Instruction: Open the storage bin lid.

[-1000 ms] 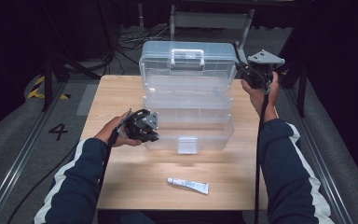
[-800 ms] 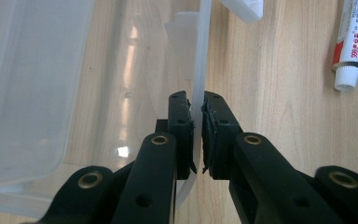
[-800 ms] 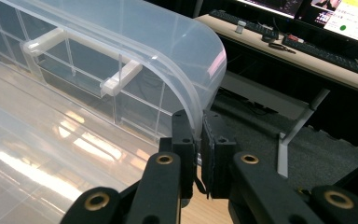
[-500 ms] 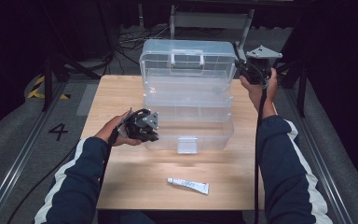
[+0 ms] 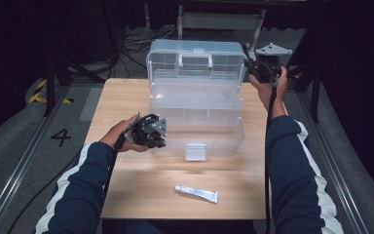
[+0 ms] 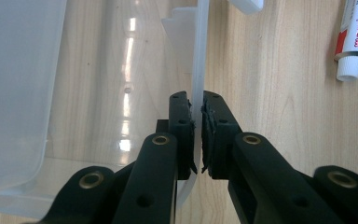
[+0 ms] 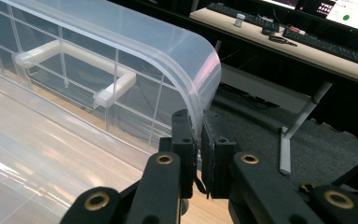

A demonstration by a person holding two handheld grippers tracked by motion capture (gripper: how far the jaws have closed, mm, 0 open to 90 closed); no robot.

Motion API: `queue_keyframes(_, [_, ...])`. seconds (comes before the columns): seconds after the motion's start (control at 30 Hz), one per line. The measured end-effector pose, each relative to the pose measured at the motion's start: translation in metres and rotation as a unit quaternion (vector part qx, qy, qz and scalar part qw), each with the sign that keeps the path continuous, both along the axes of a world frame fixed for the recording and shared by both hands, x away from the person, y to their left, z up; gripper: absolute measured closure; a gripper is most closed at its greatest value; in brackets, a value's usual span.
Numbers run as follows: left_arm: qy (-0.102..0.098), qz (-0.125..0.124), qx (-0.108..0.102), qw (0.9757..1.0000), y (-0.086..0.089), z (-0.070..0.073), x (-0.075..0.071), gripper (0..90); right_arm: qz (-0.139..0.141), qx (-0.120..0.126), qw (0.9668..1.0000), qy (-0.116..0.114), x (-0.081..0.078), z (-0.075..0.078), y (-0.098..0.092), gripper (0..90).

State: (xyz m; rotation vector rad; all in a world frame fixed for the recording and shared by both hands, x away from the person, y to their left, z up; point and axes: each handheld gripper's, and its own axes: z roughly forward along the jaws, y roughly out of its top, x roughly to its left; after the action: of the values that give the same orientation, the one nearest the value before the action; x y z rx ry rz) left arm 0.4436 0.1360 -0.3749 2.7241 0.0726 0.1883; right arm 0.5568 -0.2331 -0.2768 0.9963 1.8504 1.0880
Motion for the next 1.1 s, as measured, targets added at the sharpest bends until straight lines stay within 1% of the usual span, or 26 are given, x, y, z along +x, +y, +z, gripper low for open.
queue_keyframes(0.1, [-0.003,0.001,-0.003,1.0000,0.001,0.000,0.000,83.6,0.000,-0.002,1.0000,0.001,0.003,0.000,0.001,84.9])
queue_keyframes(0.2, [-0.002,0.001,-0.007,1.0000,0.001,-0.001,0.000,83.6,0.002,0.004,1.0000,0.002,0.006,0.000,0.000,85.0])
queue_keyframes(0.37, [-0.006,0.000,-0.003,1.0000,0.001,-0.001,-0.001,83.5,0.002,0.005,0.9999,0.009,0.011,0.001,0.000,84.9])
queue_keyframes(0.47, [-0.003,0.001,-0.008,1.0000,0.001,-0.001,-0.001,83.5,0.003,0.008,0.9999,0.012,0.013,0.001,0.000,85.0])
queue_keyframes(0.53, [-0.005,0.003,-0.007,1.0000,0.002,-0.001,-0.001,83.5,0.003,0.011,0.9998,0.016,0.015,0.001,0.000,85.0])
queue_keyframes(0.7, [-0.006,0.001,-0.002,1.0000,0.000,-0.001,-0.001,83.4,0.002,0.008,0.9998,0.017,0.018,0.001,0.001,84.9])
queue_keyframes(0.8, [-0.007,0.003,-0.003,1.0000,0.000,-0.001,-0.002,83.3,0.003,0.010,0.9997,0.020,0.020,0.002,0.000,84.9])
queue_keyframes(0.83, [-0.010,0.004,-0.002,0.9999,0.000,-0.001,-0.002,83.3,0.004,0.009,0.9997,0.021,0.021,0.002,0.000,84.8])
queue_keyframes(0.87, [-0.009,0.003,-0.004,0.9999,0.000,-0.001,-0.002,83.2,0.004,0.007,0.9997,0.022,0.022,0.002,0.000,84.7])
queue_keyframes(0.9, [-0.007,0.003,-0.003,1.0000,0.000,-0.001,-0.002,83.2,0.004,0.009,0.9997,0.024,0.023,0.002,0.000,84.8])
queue_keyframes(0.97, [-0.011,0.002,0.000,0.9999,0.000,-0.001,-0.002,83.2,0.006,0.011,0.9996,0.026,0.025,0.002,0.000,84.8])
queue_keyframes(1.07, [-0.010,0.001,0.000,0.9999,0.000,-0.001,-0.002,83.2,0.007,0.018,0.9994,0.030,0.029,0.002,-0.001,84.8])
queue_keyframes(1.1, [-0.008,0.002,-0.003,1.0000,0.000,-0.001,-0.002,83.2,0.007,0.020,0.9993,0.031,0.030,0.001,-0.002,84.8])
